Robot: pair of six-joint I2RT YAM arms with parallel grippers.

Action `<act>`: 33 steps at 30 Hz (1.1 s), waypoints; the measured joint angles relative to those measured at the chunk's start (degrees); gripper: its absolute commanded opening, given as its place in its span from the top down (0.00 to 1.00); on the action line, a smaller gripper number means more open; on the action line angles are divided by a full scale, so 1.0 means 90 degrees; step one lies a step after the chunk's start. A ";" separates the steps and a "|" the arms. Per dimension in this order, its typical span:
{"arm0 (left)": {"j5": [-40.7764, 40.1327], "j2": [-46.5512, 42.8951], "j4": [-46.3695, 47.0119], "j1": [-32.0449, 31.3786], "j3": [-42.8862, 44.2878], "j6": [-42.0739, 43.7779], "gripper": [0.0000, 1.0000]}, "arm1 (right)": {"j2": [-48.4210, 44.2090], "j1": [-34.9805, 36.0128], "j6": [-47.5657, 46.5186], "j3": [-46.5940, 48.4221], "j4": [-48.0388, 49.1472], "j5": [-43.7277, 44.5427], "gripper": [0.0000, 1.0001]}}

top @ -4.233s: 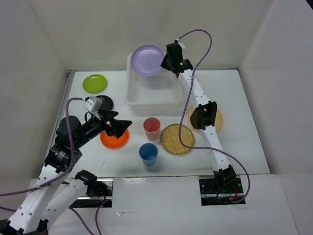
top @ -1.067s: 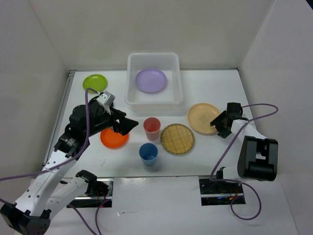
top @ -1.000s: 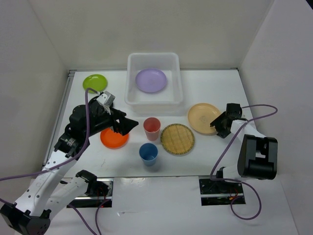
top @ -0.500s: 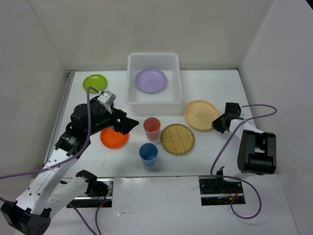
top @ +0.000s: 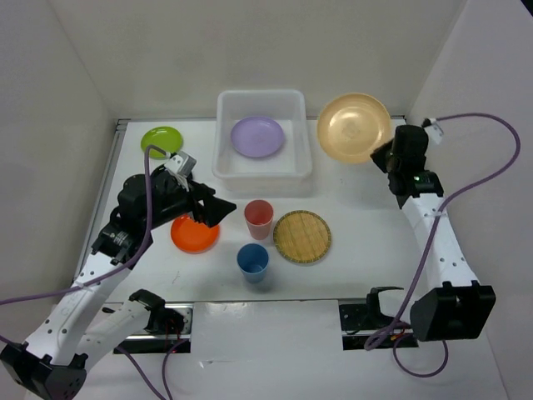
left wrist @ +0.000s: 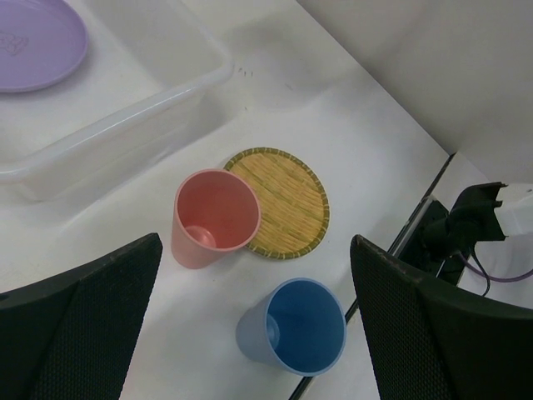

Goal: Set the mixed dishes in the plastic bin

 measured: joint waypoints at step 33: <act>-0.0180 -0.0279 -0.0639 0.0000 0.0464 0.0002 0.00 | 0.8697 0.2805 -0.0495 0.9537 -0.1642 -0.0131 1.00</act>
